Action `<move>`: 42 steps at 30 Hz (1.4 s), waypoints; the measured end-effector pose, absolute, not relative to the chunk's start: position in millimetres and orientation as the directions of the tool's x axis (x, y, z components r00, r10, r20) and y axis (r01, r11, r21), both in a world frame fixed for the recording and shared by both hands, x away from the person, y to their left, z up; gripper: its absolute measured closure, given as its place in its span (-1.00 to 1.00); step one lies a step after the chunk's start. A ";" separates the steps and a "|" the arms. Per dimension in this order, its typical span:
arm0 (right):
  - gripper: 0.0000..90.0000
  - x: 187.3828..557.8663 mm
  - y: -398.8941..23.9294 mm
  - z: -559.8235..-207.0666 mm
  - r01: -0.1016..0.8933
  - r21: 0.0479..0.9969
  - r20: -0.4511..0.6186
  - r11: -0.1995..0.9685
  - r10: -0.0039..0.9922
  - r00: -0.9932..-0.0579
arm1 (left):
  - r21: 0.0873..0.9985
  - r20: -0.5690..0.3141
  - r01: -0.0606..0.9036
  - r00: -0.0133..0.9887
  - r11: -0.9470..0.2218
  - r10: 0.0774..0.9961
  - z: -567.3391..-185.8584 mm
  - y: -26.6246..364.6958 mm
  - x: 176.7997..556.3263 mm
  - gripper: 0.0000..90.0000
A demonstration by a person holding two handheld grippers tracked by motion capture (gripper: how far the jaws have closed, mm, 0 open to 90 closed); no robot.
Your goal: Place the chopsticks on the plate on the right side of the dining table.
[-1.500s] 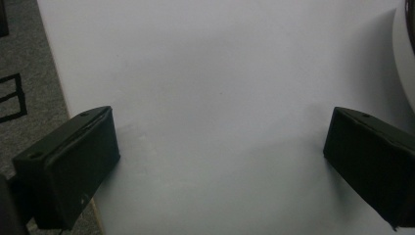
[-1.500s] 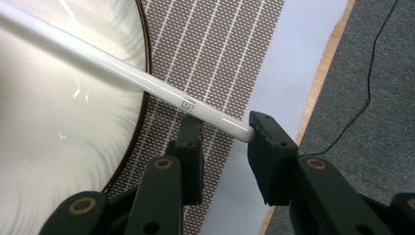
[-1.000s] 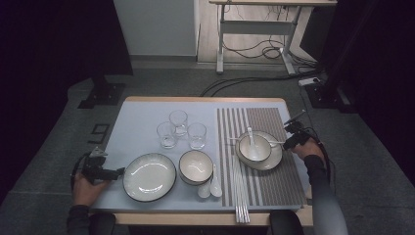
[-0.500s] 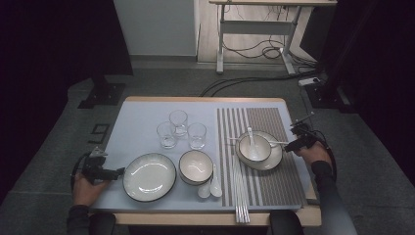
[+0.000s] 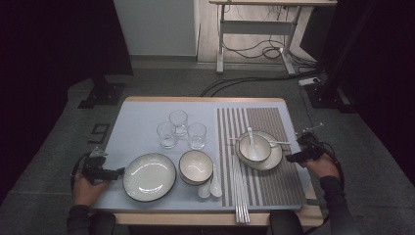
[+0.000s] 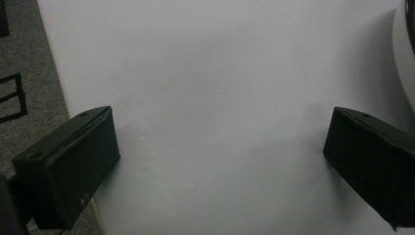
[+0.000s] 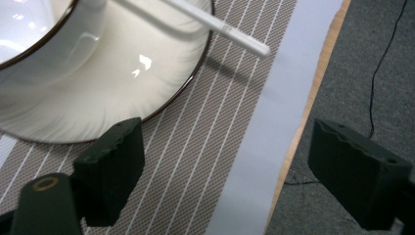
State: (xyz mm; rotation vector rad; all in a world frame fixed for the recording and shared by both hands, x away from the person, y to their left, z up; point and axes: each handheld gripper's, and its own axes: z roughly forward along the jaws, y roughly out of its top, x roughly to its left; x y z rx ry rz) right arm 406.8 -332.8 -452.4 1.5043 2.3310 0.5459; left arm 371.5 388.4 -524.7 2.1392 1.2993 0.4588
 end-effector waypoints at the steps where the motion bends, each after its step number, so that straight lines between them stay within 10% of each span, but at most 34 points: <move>1: -0.71 403.5 -332.5 -452.6 0.791 0.480 -0.055 0.379 0.913 -0.404 | 0.641 -0.010 0.683 0.464 -0.350 0.886 -524.7 388.4 371.5 -1.00; 42: -1.00 307.6 -266.2 -485.4 0.711 0.586 0.033 0.388 0.865 -0.500 | 0.639 -0.010 0.684 0.465 -0.351 0.885 -524.5 388.4 371.4 -1.00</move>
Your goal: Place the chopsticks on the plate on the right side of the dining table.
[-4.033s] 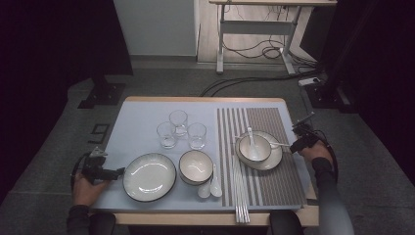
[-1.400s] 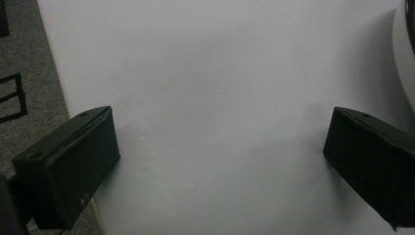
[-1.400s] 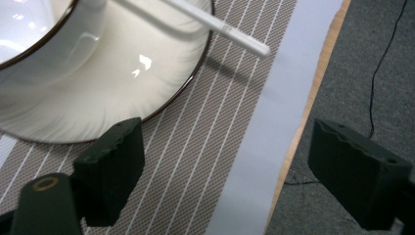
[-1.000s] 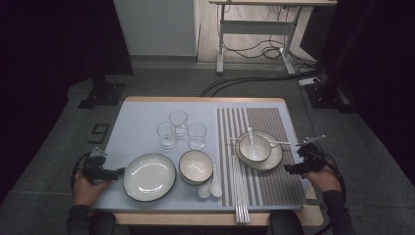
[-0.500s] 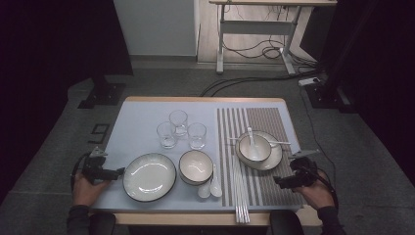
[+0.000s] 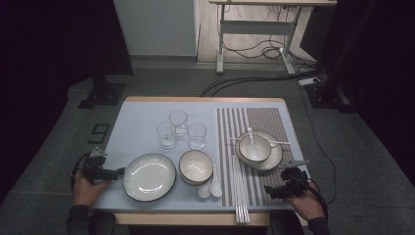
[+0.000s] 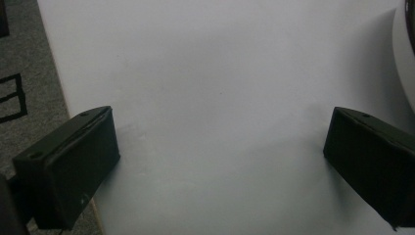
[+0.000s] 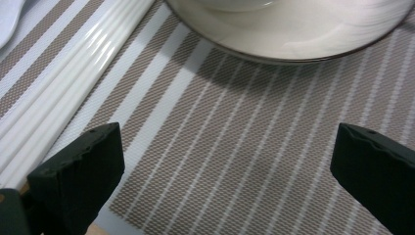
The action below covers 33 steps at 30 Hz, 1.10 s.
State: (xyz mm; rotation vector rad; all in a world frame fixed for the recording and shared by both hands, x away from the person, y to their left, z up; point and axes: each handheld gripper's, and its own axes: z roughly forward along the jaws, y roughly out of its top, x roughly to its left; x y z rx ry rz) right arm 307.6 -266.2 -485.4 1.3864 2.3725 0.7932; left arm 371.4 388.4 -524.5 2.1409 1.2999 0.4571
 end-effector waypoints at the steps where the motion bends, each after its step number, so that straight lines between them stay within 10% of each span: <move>1: -1.00 306.8 -264.2 -486.9 0.708 0.586 0.033 0.394 0.862 -0.507 | 0.639 -0.010 0.684 0.465 -0.352 0.885 -524.5 388.4 371.4 -1.00; 33: -1.00 298.4 -203.8 -510.4 0.671 0.579 0.046 0.463 0.803 -0.594 | 0.640 -0.011 0.684 0.464 -0.350 0.886 -524.5 388.4 371.5 -1.00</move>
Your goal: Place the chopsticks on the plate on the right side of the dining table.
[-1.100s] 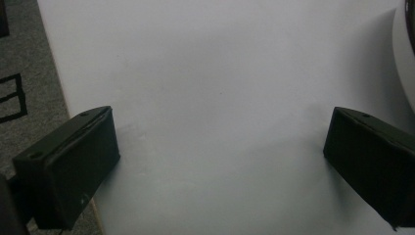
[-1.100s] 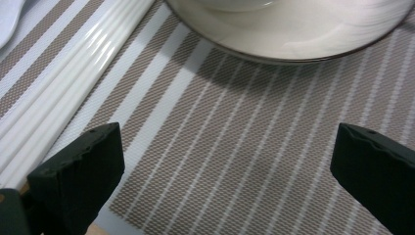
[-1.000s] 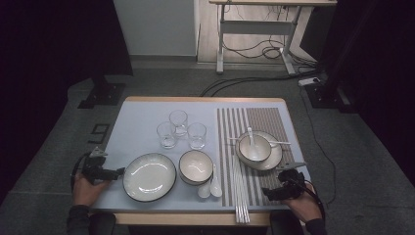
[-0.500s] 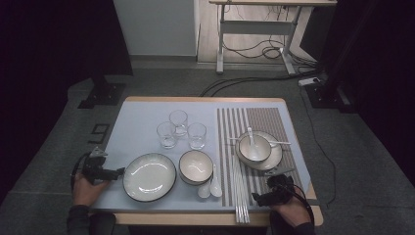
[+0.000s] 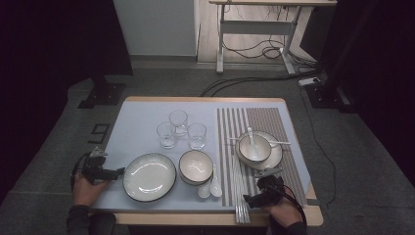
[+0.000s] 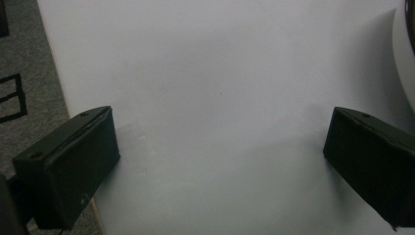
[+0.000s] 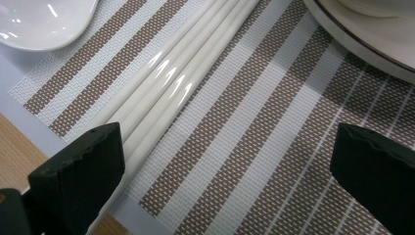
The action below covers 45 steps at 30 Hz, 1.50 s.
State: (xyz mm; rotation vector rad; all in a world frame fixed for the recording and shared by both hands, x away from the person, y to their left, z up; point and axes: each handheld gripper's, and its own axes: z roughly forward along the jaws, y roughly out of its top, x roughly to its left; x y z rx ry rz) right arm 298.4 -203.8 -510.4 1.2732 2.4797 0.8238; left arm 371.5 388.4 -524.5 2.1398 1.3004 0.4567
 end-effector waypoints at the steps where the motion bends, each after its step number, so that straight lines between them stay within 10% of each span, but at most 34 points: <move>1: -1.00 298.3 -202.9 -510.8 0.671 0.578 0.045 0.464 0.803 -0.594 | 0.640 -0.011 0.684 0.464 -0.351 0.886 -524.5 388.4 371.5 -1.00; 24: -0.69 300.6 -207.3 -514.5 0.684 0.539 0.007 0.492 0.809 -0.588 | 0.640 -0.011 0.684 0.464 -0.350 0.886 -524.5 388.4 371.5 -1.00; 45: 0.75 301.0 -202.8 -504.4 0.681 0.522 0.029 0.514 0.787 -0.616 | 0.640 -0.011 0.684 0.464 -0.350 0.886 -524.5 388.4 371.5 -1.00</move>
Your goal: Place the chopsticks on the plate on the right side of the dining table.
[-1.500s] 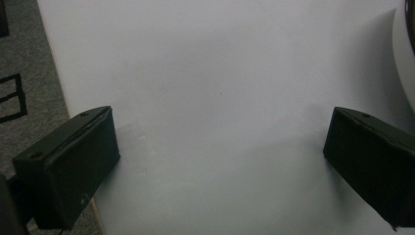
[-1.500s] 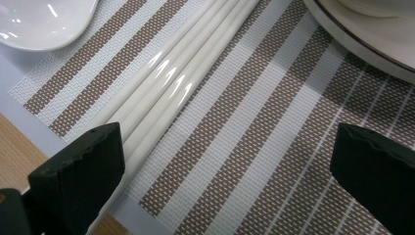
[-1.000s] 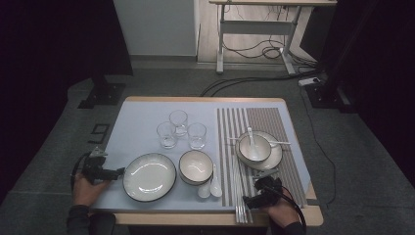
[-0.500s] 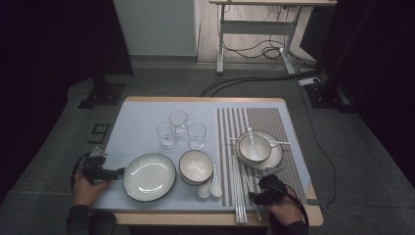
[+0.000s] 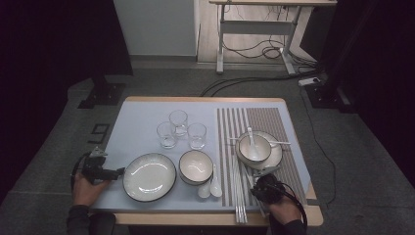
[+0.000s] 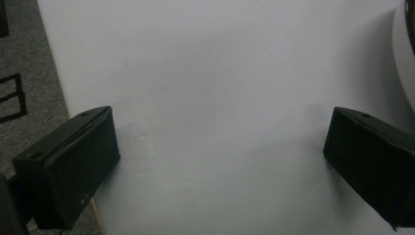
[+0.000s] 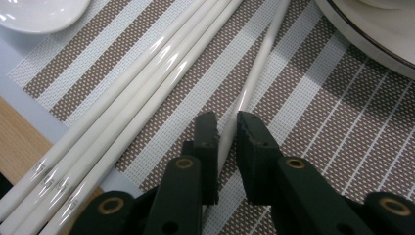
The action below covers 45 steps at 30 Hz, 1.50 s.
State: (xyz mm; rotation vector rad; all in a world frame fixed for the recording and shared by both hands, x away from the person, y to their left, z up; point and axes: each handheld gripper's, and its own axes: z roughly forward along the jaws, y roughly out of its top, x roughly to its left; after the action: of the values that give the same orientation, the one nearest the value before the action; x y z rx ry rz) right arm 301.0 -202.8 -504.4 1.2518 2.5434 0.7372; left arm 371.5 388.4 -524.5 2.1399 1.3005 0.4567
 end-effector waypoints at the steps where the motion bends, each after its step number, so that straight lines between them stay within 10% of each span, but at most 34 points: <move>1: 0.77 301.5 -202.5 -504.4 0.683 0.521 0.030 0.512 0.789 -0.614 | 0.640 -0.012 0.684 0.464 -0.350 0.886 -524.5 388.4 371.5 -1.00; 45: 0.47 326.5 -252.5 -498.9 0.742 0.433 0.000 0.511 0.824 -0.567 | 0.639 -0.011 0.684 0.465 -0.351 0.885 -524.5 388.5 371.5 -1.00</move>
State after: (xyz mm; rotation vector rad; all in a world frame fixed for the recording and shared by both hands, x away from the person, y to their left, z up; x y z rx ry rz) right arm 326.5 -252.5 -498.9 1.3387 2.5457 0.5802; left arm 371.5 388.5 -524.5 2.1407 1.3001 0.4561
